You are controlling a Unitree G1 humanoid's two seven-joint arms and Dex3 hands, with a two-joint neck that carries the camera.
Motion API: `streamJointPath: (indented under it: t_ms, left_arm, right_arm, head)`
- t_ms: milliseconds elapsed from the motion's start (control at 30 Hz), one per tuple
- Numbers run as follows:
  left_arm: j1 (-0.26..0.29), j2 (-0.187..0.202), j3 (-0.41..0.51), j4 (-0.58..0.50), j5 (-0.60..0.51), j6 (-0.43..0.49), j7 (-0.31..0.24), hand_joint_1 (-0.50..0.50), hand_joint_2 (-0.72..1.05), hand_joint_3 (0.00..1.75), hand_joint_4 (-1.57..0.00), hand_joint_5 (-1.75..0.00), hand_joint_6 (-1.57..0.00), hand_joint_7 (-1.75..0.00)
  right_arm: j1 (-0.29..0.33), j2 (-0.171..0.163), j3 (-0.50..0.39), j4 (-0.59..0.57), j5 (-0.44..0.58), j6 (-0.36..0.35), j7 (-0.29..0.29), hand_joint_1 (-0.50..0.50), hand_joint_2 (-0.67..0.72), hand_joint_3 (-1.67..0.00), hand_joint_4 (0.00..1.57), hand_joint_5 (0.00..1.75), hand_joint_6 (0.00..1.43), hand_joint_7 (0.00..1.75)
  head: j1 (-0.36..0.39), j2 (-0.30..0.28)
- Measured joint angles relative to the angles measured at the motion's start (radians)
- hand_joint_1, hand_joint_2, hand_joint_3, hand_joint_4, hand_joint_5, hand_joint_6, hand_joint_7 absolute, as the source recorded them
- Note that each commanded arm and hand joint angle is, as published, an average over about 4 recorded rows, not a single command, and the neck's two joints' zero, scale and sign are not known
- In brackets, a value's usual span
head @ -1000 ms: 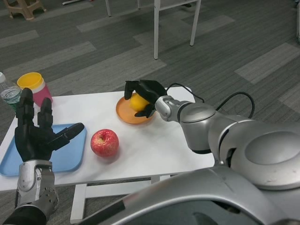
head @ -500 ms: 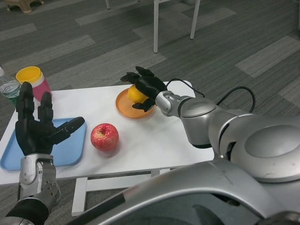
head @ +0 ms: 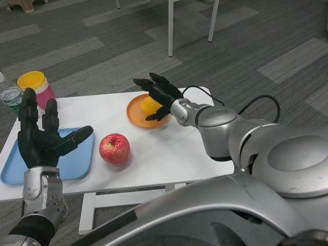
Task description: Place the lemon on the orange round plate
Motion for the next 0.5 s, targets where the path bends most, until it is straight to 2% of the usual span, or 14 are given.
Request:
streamJointPath:
  t_ms: [133,333,500]
  left_arm:
    - [0.000,0.000,0.000,0.000,-0.001,0.000,0.000,0.50,0.25,0.09,0.00,-0.31,0.00,-0.14]
    - [0.000,0.000,0.000,0.001,-0.003,0.000,0.000,0.50,0.25,0.09,0.00,-0.31,0.00,-0.14]
    - [0.000,-0.001,0.003,0.002,-0.009,0.000,0.000,0.50,0.25,0.09,0.00,-0.31,0.00,-0.14]
  right_arm:
    - [0.007,-0.002,-0.008,-0.002,0.000,-0.001,0.016,-0.42,-0.13,-0.40,0.00,0.00,0.00,0.00]
    - [0.020,-0.013,-0.045,-0.033,-0.001,-0.013,0.018,-0.38,0.03,-0.32,0.00,0.00,0.00,0.00]
    - [0.057,-0.028,-0.114,-0.071,-0.005,-0.019,0.021,-0.38,0.19,-0.32,0.00,0.00,0.00,0.00]
  head:
    - [0.001,-0.002]
    - [0.005,-0.004]
    - [0.012,-0.003]
